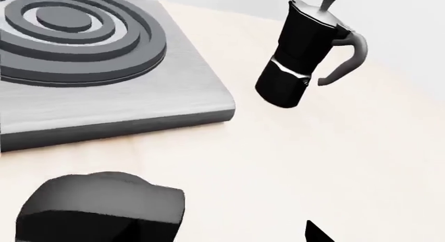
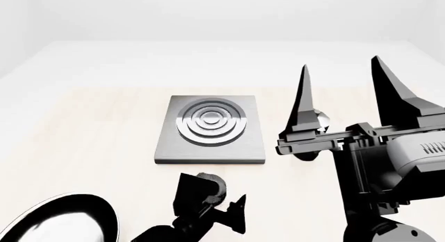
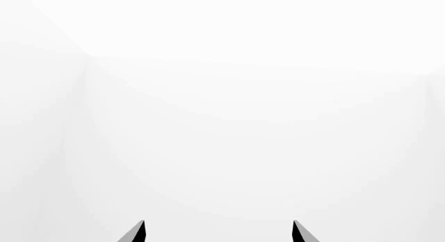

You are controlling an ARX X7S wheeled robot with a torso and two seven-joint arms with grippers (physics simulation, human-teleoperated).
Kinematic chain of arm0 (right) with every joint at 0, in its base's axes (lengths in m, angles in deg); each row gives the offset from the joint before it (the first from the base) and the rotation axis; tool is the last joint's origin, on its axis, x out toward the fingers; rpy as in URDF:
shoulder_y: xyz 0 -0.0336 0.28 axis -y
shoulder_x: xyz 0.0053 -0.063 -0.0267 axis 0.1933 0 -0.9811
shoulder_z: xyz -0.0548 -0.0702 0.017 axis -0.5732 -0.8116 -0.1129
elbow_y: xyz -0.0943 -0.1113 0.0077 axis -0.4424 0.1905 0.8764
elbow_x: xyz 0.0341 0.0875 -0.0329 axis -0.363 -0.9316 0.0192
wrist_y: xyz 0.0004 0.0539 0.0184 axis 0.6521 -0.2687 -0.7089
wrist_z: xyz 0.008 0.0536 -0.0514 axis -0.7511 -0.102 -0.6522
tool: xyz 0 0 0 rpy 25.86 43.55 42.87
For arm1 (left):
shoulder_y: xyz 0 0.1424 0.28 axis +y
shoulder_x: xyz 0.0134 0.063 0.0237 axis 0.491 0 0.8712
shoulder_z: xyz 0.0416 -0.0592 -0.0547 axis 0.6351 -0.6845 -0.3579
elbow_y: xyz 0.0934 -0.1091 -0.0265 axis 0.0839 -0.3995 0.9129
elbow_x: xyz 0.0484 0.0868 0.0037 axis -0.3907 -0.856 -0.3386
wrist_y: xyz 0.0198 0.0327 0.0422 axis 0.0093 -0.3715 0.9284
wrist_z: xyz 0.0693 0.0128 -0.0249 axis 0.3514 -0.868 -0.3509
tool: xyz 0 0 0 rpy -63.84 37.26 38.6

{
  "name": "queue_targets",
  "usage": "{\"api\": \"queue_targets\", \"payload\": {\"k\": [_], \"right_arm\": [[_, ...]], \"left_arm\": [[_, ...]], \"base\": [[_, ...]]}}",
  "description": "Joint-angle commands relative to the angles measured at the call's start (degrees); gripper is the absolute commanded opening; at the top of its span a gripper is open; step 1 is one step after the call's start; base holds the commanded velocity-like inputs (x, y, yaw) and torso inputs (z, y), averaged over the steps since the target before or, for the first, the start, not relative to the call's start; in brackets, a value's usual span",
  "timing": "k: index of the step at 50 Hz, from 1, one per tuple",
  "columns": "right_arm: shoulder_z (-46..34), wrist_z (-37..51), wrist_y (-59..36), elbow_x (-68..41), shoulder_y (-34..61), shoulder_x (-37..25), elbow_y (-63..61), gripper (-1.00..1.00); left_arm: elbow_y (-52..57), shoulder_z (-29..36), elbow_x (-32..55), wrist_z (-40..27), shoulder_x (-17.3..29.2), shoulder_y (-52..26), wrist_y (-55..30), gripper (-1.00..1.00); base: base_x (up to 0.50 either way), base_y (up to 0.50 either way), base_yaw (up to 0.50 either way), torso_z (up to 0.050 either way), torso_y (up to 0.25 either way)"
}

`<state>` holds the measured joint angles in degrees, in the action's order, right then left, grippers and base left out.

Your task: Turn on the stove and put the moka pot on it.

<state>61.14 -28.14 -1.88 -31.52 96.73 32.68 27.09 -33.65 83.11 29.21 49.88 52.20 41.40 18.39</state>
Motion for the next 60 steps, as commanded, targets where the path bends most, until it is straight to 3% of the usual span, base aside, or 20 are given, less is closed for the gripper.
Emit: {"api": "queue_targets", "payload": {"k": [1,11,17,23,28,46,60], "right_arm": [[0.3,0.1,0.5,-0.3,-0.4,-0.3,0.1,1.00],[0.8,0.2,1.2,-0.6,-1.0,-0.7,0.3,1.00],[0.8,0.3,1.1,-0.6,-0.6,-0.8,0.7,1.00],[0.8,-0.2,0.6,-0.6,0.9,-1.4,2.8,1.00],[0.5,-1.2,0.7,-0.6,2.5,-1.5,7.3,1.00],[-0.1,-4.1,6.4,0.7,6.2,-0.3,29.0,1.00],[-1.0,-6.7,13.3,1.3,8.3,2.6,49.7,1.00]], "left_arm": [[-3.1,0.3,0.1,0.1,-1.8,-6.7,-1.1,1.00],[-9.1,0.0,-0.4,0.8,-3.2,-10.8,0.6,1.00],[-1.7,-1.3,0.7,-1.1,-1.7,-10.0,1.1,1.00],[10.2,-5.6,-2.8,-4.3,0.8,-8.6,11.7,1.00],[20.0,-8.3,-5.1,-7.8,3.3,-8.1,15.0,1.00],[46.6,-14.8,-15.0,-18.1,11.6,-2.9,17.4,1.00],[58.0,-22.9,-11.2,-20.5,15.6,2.7,19.8,1.00]], "base": [[0.00,0.00,0.00,0.000,0.000],[0.00,0.00,0.00,0.000,0.000],[0.00,0.00,0.00,0.000,0.000],[0.00,0.00,0.00,0.000,0.000],[0.00,0.00,0.00,0.000,0.000],[0.00,0.00,0.00,0.000,0.000],[0.00,0.00,0.00,0.000,0.000]]}}
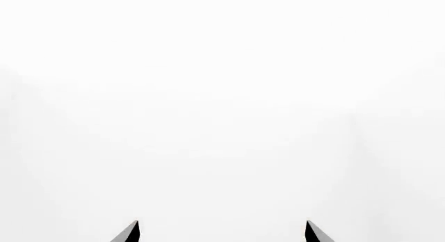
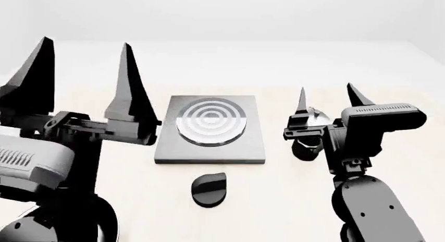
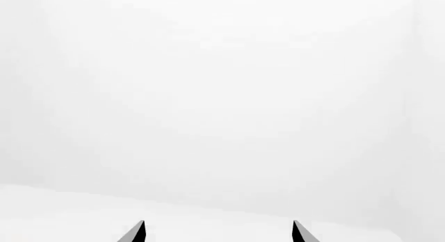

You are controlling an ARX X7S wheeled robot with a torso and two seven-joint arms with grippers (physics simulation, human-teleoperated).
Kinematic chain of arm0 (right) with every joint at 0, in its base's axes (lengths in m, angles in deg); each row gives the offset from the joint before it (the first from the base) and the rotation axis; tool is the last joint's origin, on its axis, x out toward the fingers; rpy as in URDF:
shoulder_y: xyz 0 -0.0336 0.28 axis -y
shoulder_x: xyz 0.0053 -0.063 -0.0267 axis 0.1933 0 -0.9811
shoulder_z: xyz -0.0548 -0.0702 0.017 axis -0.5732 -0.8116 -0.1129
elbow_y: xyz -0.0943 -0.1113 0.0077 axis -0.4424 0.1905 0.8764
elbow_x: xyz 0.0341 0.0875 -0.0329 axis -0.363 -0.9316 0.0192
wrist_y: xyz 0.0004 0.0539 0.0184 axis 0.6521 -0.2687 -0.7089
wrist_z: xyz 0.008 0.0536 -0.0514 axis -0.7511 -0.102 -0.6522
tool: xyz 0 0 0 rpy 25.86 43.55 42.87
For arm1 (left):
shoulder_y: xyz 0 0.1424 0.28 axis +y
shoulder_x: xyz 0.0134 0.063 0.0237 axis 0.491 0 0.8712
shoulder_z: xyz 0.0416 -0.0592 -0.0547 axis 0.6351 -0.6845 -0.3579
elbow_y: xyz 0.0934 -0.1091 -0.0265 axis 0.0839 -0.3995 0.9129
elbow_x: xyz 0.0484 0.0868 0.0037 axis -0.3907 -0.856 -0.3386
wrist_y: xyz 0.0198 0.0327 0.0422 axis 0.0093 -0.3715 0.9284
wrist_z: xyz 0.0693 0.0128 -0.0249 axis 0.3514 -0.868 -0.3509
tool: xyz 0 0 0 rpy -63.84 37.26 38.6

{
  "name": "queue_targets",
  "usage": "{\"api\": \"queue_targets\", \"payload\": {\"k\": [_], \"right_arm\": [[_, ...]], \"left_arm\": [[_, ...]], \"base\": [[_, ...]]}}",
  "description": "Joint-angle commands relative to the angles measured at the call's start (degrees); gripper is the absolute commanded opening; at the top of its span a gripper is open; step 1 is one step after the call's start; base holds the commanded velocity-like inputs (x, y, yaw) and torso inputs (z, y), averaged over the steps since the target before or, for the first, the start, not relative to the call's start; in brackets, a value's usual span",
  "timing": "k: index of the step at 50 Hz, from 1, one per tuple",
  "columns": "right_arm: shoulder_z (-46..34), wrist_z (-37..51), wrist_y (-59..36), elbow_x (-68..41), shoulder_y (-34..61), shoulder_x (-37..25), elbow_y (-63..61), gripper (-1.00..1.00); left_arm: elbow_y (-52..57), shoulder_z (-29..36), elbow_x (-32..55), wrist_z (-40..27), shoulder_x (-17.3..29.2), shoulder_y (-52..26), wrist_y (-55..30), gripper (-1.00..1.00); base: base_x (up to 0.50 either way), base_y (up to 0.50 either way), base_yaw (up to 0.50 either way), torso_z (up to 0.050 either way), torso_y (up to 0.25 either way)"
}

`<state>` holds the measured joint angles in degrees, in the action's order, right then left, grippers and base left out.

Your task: Turn on the stove and put the moka pot on it.

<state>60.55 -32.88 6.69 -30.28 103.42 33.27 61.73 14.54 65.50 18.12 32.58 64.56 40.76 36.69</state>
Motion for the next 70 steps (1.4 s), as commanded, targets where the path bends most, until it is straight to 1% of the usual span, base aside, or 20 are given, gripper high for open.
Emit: {"api": "queue_targets", "payload": {"k": [1,6,10,21,35,39,41,42,43,54,61,63,65,70], "right_arm": [[-0.5,-2.1,5.1,0.0,1.5,2.2,15.9,1.00],[-1.0,-2.3,6.9,0.8,1.3,2.8,21.4,1.00],[-0.6,-2.1,7.6,0.6,0.2,2.8,22.7,1.00],[1.0,-0.9,8.1,-0.5,-3.9,1.9,21.4,1.00],[1.4,-0.7,9.6,-0.7,-5.0,1.9,23.0,1.00],[1.2,-0.9,10.5,-0.6,-4.7,2.2,24.7,1.00],[1.0,-1.3,13.1,-0.1,-4.8,2.8,27.4,1.00],[1.0,-0.9,10.6,-0.5,-4.8,2.4,24.9,1.00],[1.0,-0.8,10.3,-0.6,-4.9,2.3,24.6,1.00],[0.7,-1.5,12.0,-0.5,-3.4,2.9,28.6,1.00],[0.7,-2.0,13.4,-0.4,-1.6,3.5,32.9,1.00],[0.5,-2.3,15.4,0.1,-0.8,4.0,36.1,1.00],[0.5,-2.1,13.9,0.0,-0.3,3.7,35.3,1.00],[0.2,-2.1,14.1,0.4,1.5,4.0,37.9,1.00]], "left_arm": [[10.4,-5.6,-0.7,-3.4,3.4,3.4,1.7,1.00],[13.2,-6.9,-1.4,-4.9,4.2,3.7,0.7,1.00],[13.8,-7.1,-1.6,-5.2,4.4,4.4,0.9,1.00],[13.3,-6.7,-1.4,-5.4,4.4,4.7,1.4,1.00],[13.0,-6.8,-0.2,-5.9,4.5,4.6,1.6,1.00],[12.9,-6.8,0.0,-6.0,4.6,4.6,1.7,1.00],[12.9,-6.8,0.1,-6.1,4.7,4.7,1.7,1.00],[12.9,-6.7,0.1,-6.1,4.7,4.7,1.6,1.00],[12.9,-6.7,0.1,-6.1,4.7,4.7,1.7,1.00],[12.5,-6.7,0.5,-6.2,4.8,5.0,2.4,1.00],[12.4,-6.2,0.5,-6.3,5.0,4.7,2.2,1.00],[12.3,-6.1,0.5,-6.3,5.0,4.7,2.2,1.00],[12.3,-6.1,0.5,-6.4,5.0,4.6,2.2,1.00],[12.6,-6.0,0.7,-6.7,5.2,4.3,1.7,1.00]], "base": [[0.00,0.00,0.00,0.000,0.000],[0.00,0.00,0.00,0.000,0.000],[0.00,0.00,0.00,0.000,0.000],[0.00,0.00,0.00,0.000,0.000],[0.00,0.00,0.00,0.000,0.000],[0.00,0.00,0.00,0.000,0.000],[0.00,0.00,0.00,0.000,0.000],[0.00,0.00,0.00,0.000,0.000],[0.00,0.00,0.00,0.000,0.000],[0.00,0.00,0.00,0.000,0.000],[0.00,0.00,0.00,0.000,0.000],[0.00,0.00,0.00,0.000,0.000],[0.00,0.00,0.00,0.000,0.000],[0.00,0.00,0.00,0.000,0.000]]}}
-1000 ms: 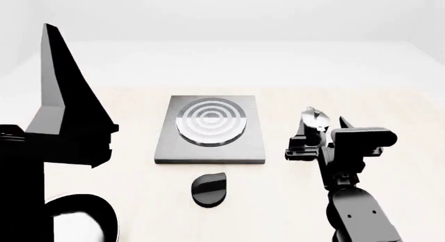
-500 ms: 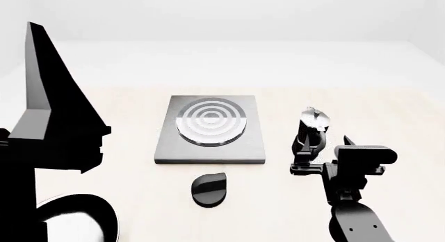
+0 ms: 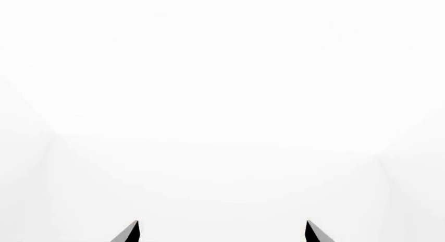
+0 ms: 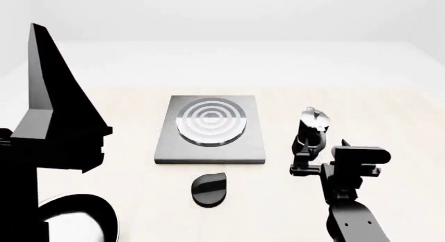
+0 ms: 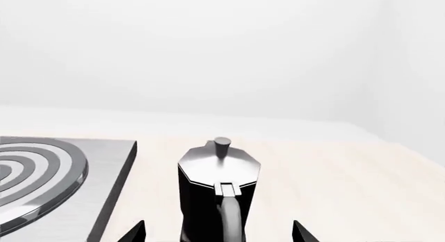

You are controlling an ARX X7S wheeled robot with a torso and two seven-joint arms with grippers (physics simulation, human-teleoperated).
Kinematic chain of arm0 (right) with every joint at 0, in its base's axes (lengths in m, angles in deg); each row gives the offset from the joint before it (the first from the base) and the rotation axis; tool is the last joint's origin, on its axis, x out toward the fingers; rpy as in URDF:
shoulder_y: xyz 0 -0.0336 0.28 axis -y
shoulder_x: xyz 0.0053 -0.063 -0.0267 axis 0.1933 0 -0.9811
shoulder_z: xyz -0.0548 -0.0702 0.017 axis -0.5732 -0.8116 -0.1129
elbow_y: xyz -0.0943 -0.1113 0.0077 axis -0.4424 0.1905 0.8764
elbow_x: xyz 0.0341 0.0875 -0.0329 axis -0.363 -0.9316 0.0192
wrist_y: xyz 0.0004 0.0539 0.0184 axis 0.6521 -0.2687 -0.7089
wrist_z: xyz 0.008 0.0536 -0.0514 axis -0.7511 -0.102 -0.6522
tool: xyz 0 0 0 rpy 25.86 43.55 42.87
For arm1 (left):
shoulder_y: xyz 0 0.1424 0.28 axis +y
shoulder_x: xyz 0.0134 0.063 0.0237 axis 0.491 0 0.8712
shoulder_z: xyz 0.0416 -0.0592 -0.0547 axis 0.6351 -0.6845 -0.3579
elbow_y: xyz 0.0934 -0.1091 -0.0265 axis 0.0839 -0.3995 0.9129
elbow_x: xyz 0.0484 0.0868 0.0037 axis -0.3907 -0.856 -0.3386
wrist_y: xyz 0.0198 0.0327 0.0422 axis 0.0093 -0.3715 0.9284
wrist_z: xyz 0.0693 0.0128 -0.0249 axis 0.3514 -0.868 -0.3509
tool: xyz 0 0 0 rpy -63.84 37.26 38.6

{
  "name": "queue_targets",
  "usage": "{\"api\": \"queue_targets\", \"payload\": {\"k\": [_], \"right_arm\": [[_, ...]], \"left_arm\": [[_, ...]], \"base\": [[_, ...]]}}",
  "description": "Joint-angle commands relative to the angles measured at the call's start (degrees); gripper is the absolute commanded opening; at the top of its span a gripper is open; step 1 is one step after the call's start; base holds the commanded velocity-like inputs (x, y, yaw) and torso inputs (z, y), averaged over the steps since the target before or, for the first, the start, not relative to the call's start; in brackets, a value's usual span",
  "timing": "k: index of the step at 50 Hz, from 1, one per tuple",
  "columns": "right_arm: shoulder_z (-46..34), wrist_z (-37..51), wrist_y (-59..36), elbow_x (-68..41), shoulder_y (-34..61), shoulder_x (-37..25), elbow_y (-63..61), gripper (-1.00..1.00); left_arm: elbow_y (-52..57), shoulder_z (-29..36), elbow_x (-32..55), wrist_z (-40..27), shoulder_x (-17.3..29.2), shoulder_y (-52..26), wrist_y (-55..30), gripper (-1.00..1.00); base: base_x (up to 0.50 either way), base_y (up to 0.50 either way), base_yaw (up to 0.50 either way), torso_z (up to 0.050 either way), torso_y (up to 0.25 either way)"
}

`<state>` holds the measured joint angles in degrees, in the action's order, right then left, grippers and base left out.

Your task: Turn on the stove and put the moka pot on it.

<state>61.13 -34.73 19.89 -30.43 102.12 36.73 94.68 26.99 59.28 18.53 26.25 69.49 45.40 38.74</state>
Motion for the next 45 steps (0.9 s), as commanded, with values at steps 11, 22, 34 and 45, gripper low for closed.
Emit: {"api": "queue_targets", "payload": {"k": [11,22,34,45], "right_arm": [[-0.9,-0.7,3.9,1.4,5.7,1.8,12.9,1.00],[-1.1,-1.2,6.4,1.8,8.4,2.8,19.9,1.00],[-1.1,-1.7,8.3,1.9,9.9,3.2,24.6,1.00],[-1.6,-1.9,9.2,2.4,11.5,3.5,27.7,1.00]], "left_arm": [[-0.1,0.4,0.7,-0.5,0.4,-0.4,0.1,1.00],[0.0,0.7,1.1,-0.9,0.7,-1.2,-0.3,1.00],[-0.3,0.9,1.3,-1.0,0.8,-1.2,0.1,1.00],[-0.6,1.0,1.3,-1.1,0.9,-0.7,0.8,1.00]], "base": [[0.00,0.00,0.00,0.000,0.000],[0.00,0.00,0.00,0.000,0.000],[0.00,0.00,0.00,0.000,0.000],[0.00,0.00,0.00,0.000,0.000]]}}
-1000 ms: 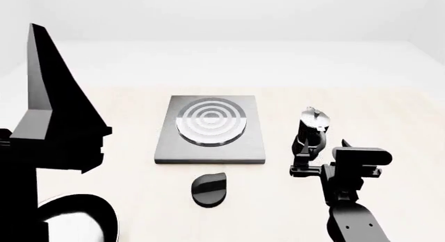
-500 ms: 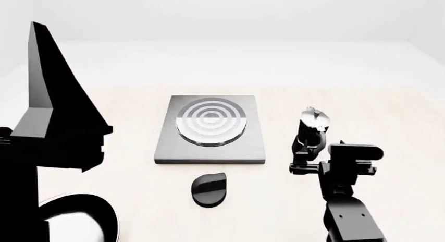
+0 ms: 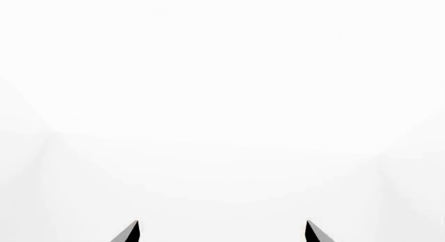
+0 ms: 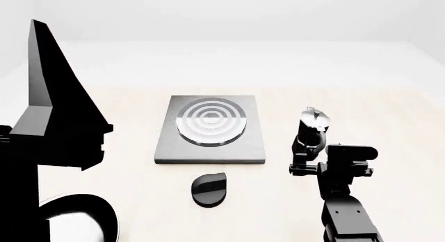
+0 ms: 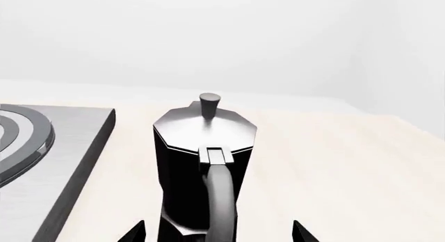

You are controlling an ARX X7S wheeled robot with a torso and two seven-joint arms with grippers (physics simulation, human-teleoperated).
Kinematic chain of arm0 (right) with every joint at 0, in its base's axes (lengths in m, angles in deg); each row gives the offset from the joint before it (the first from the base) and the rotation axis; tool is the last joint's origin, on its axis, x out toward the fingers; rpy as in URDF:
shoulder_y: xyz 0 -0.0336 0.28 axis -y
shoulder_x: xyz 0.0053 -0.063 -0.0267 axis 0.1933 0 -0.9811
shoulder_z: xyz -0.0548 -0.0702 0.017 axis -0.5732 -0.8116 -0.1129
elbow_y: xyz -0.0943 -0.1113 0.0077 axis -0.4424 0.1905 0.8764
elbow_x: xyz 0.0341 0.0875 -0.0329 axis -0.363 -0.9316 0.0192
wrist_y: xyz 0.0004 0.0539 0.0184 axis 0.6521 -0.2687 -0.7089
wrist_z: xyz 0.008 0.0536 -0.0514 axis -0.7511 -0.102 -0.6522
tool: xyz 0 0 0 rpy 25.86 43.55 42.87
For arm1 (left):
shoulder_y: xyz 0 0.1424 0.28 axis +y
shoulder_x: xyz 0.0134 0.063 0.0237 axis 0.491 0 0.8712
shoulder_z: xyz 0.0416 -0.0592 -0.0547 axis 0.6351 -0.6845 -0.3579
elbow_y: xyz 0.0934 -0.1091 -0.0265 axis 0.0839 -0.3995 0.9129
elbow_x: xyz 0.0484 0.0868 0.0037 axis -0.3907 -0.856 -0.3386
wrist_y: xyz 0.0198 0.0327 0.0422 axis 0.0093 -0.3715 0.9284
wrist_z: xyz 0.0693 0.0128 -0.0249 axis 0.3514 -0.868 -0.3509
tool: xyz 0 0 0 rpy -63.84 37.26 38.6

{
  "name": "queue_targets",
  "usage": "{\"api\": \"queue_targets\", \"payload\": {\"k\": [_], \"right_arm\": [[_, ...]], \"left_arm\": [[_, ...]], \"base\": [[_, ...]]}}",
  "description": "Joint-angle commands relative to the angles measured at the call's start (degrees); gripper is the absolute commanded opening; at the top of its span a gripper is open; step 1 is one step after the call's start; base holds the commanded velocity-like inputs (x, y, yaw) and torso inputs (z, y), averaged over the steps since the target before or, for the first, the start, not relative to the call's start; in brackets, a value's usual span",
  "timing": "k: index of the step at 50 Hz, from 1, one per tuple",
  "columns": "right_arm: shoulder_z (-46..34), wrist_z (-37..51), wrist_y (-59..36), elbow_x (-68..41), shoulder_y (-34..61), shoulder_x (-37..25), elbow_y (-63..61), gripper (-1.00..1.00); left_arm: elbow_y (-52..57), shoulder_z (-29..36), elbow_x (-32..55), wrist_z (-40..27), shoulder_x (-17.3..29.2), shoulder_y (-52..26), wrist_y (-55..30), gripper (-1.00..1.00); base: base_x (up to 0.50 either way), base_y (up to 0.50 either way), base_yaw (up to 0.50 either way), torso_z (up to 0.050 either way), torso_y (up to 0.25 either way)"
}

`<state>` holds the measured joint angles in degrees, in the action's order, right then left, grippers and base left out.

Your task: Turn on the stove and put the moka pot on it.

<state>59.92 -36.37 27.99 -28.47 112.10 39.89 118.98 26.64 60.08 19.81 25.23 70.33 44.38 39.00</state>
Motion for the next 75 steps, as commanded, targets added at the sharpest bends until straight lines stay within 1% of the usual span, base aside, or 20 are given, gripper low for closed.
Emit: {"api": "queue_targets", "payload": {"k": [1,12,20,32,35,36,41,45,52,55,61,62,65,67,70,71,75], "right_arm": [[-0.5,-0.2,1.0,0.5,1.7,0.5,3.4,1.00],[-0.8,-0.4,2.0,0.9,4.1,1.0,7.4,1.00],[-0.8,-1.0,4.6,1.2,6.8,1.5,13.4,1.00],[-1.1,-0.6,3.7,1.2,6.2,1.3,12.1,1.00],[-1.4,-1.2,4.9,1.4,5.9,1.3,12.2,1.00],[-1.4,-0.5,4.8,1.6,5.5,1.2,11.3,-1.00],[-1.9,-0.2,3.5,2.0,4.4,0.6,7.6,-1.00],[-1.8,-0.1,3.4,1.8,4.4,0.6,7.3,-1.00],[-2.1,1.1,-1.9,1.5,2.4,-0.1,-1.4,-1.00],[-3.0,1.3,-3.4,2.3,4.0,0.1,-2.5,-1.00],[-4.0,1.0,-4.2,3.6,10.9,0.9,0.7,-1.00],[-4.1,0.8,-1.5,3.9,12.1,1.5,4.1,-1.00],[-4.9,0.9,-4.9,4.8,16.2,1.5,3.0,-1.00],[-5.1,0.9,-5.1,5.1,18.7,1.8,3.9,-1.00],[-5.1,0.3,-4.0,5.1,22.1,2.4,7.2,-1.00],[-5.2,-0.3,-3.1,5.2,24.7,2.7,10.0,-1.00],[-4.3,-1.6,-1.3,4.3,30.1,3.5,16.4,-1.00]], "left_arm": [[-0.2,0.1,0.1,-0.2,0.2,0.3,0.5,1.00],[-0.5,-0.1,0.4,-0.2,0.4,0.7,1.1,1.00],[-0.5,-0.2,0.5,-0.4,0.7,1.0,1.4,1.00],[-0.7,-0.3,0.8,-0.5,0.8,1.5,1.9,1.00],[-1.0,0.1,0.6,-0.4,0.6,1.6,2.2,1.00],[-1.1,0.2,0.6,-0.4,0.6,1.6,2.2,1.00],[-1.5,0.8,0.6,-0.5,0.4,0.9,2.0,1.00],[-1.5,1.0,0.8,-0.5,0.4,0.5,1.9,1.00],[-1.9,1.2,0.5,-0.5,0.4,1.1,2.5,1.00],[-2.0,1.2,0.5,-0.4,0.3,1.2,2.8,1.00],[-2.0,0.8,0.6,-0.5,0.5,2.1,3.5,1.00],[-2.0,0.7,0.7,-0.5,0.6,2.1,3.5,1.00],[-1.9,0.4,0.9,-0.6,0.7,2.4,3.7,1.00],[-2.2,0.4,0.8,-0.6,0.7,2.6,4.0,1.00],[-2.2,0.5,0.7,-0.6,0.6,2.7,4.2,1.00],[-2.3,0.5,0.8,-0.5,0.6,2.7,4.3,1.00],[-2.2,0.4,0.8,-0.7,0.8,2.9,4.4,1.00]], "base": [[0.00,0.00,0.00,0.000,0.000],[0.00,0.00,0.00,0.000,0.000],[0.00,0.00,0.00,0.000,0.000],[0.00,0.00,0.00,0.000,0.000],[0.00,0.00,0.00,0.000,0.000],[0.00,0.00,0.00,0.000,0.000],[0.00,0.00,0.00,0.000,0.000],[0.00,0.00,0.00,0.000,0.000],[0.00,0.00,0.00,0.000,0.000],[0.00,0.00,0.00,0.000,0.000],[0.00,0.00,0.00,0.000,0.002],[0.00,0.00,0.00,0.000,0.000],[0.00,0.00,0.00,0.000,0.003],[0.00,0.00,0.00,0.000,0.000],[0.00,0.00,0.00,0.000,0.000],[0.00,0.00,0.00,0.000,0.000],[0.00,0.00,0.00,0.000,0.003]]}}
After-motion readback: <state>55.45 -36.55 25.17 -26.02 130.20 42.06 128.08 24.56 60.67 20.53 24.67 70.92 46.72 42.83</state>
